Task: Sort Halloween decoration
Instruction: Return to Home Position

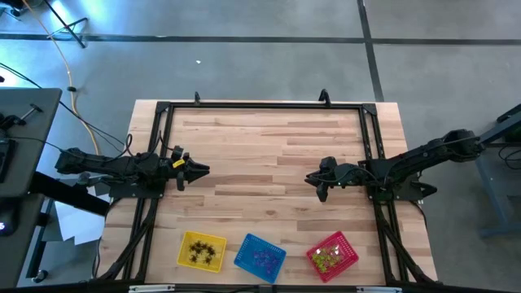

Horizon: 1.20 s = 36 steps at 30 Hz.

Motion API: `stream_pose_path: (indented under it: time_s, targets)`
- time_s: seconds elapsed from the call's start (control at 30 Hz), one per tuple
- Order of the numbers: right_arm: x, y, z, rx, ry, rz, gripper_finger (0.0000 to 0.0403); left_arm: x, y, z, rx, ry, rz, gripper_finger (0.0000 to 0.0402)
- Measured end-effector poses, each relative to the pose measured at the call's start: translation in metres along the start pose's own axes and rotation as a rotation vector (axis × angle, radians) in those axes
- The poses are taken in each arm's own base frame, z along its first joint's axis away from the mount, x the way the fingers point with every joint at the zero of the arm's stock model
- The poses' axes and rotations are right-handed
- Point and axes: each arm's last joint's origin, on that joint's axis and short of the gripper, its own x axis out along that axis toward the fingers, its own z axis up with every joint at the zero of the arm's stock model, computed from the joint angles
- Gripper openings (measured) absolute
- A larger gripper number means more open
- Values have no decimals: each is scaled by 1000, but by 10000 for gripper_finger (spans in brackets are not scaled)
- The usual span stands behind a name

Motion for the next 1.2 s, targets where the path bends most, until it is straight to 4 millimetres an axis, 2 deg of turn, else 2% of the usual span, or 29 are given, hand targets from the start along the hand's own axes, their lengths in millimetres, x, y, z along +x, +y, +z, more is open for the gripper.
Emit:
stream_pose_path:
  time_s: [1.2]
  targets:
    - [0,0,0,0,0,0,91,0,1,2,23,-39,32,115]
